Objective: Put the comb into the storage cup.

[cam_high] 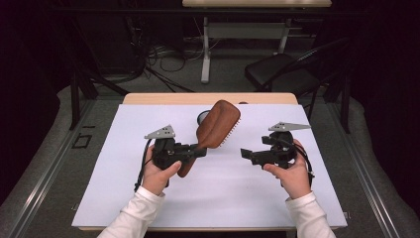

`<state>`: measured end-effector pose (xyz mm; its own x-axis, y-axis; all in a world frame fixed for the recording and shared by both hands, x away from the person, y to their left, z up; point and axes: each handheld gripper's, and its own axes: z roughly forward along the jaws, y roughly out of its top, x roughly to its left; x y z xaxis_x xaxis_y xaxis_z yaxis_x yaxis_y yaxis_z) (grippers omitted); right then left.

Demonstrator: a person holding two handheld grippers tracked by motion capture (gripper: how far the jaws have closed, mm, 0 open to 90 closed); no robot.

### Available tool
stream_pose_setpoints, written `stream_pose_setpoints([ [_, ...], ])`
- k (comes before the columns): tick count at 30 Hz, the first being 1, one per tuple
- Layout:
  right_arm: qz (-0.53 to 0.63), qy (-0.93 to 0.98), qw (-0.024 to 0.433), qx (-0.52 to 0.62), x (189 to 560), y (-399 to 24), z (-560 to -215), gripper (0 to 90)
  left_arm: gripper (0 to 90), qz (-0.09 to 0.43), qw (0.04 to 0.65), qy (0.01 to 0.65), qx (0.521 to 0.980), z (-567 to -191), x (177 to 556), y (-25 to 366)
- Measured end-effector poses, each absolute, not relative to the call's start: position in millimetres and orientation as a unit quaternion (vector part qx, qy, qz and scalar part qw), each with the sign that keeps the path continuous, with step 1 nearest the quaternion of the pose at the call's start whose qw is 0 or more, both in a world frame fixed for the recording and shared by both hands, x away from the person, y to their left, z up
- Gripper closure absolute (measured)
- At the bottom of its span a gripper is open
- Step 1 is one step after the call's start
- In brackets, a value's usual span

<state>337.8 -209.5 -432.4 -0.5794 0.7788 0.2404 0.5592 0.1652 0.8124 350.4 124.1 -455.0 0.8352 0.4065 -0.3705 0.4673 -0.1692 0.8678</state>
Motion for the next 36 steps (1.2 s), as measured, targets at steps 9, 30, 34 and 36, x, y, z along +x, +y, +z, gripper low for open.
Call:
stream_pose_setpoints([
  [9, 0.482, 0.745, 0.108, 0.449, 345, -206, -426, 2.3, 73.3, -0.025, 0.577, 0.286, 0.765, -457, 351, 124],
  [30, 0.508, 0.733, 0.006, 0.452, 341, -209, -431, 2.4, 73.3, -0.024, 0.576, 0.285, 0.766, -466, 350, 120],
  [34, 0.509, 0.732, -0.008, 0.452, 341, -207, -432, 2.8, 73.3, -0.026, 0.577, 0.285, 0.765, -469, 349, 118],
  [36, 0.509, 0.732, -0.009, 0.453, 342, -206, -433, 3.2, 73.3, -0.027, 0.576, 0.285, 0.766, -470, 348, 117],
])
